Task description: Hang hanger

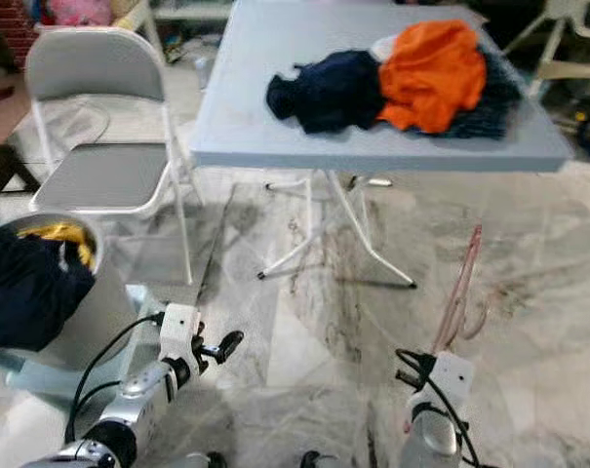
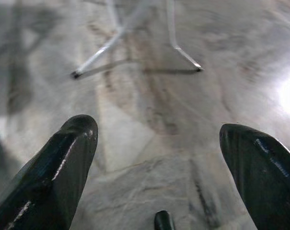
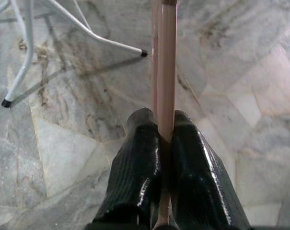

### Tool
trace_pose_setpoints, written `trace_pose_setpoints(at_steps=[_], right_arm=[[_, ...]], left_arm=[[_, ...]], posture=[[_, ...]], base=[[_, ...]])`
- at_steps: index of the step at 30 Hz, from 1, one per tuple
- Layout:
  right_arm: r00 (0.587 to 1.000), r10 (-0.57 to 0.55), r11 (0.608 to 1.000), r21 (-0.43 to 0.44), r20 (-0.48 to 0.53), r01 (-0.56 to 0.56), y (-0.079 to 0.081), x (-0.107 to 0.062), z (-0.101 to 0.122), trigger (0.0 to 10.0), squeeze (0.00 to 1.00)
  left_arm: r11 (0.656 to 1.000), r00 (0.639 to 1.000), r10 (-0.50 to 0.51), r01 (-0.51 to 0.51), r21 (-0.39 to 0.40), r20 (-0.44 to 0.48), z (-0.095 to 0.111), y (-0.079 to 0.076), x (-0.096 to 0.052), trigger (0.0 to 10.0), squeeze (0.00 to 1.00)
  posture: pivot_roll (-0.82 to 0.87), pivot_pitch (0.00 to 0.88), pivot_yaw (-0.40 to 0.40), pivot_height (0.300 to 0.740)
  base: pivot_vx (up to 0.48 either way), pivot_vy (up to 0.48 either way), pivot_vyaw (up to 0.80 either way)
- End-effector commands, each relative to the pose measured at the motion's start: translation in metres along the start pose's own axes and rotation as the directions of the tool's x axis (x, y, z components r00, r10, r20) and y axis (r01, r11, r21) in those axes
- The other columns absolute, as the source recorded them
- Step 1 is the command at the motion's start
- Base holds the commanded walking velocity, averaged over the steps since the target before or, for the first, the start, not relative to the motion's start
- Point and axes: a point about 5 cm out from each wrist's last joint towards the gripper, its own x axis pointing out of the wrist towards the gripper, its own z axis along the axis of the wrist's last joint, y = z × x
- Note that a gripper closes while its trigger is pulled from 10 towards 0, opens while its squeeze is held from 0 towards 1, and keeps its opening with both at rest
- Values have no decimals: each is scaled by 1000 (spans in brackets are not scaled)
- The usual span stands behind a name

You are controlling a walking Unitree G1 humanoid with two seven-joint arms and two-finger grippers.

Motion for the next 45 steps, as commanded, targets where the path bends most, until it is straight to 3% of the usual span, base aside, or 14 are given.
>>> trace_pose_setpoints(at_steps=[1,8,12,14,20,32,45], right_arm=[[1000,27,1000,-1,-15,-27,5,0,-2,10000,0],[991,96,994,-50,-93,-101,16,-3,-17,10000,0],[985,86,994,-53,-151,-95,12,-4,-24,10000,0],[977,97,988,-103,-188,-117,9,-6,-31,10000,0],[960,81,975,-180,-268,-132,2,-12,-46,10000,0],[954,96,960,-226,-282,-163,1,-13,-48,10000,0],[938,66,954,-254,-340,-159,-11,-16,-56,10000,0]], left_arm=[[1000,1000,-11,11,3,-4,-4,-1,-1,10000,0],[999,995,39,-42,-29,-89,-25,2,-9,10000,0],[998,988,57,-59,-10,-143,-35,4,-13,10000,0],[998,984,67,-63,30,-163,-37,4,-14,10000,0],[996,975,84,-75,51,-207,-42,4,-15,10000,0],[992,962,123,-120,26,-245,-52,14,-23,10000,0],[989,943,150,-142,46,-299,-62,17,-29,10000,0]], posture=[[-71,106,-3,740],[-62,109,8,740],[-53,107,6,740],[-51,106,1,740],[-60,95,2,740],[-70,101,3,740],[-83,101,0,740]], base=[[315,0,-800],[346,0,-800],[368,0,-800],[369,0,-800],[377,0,-800],[363,0,-800],[360,0,-800]])
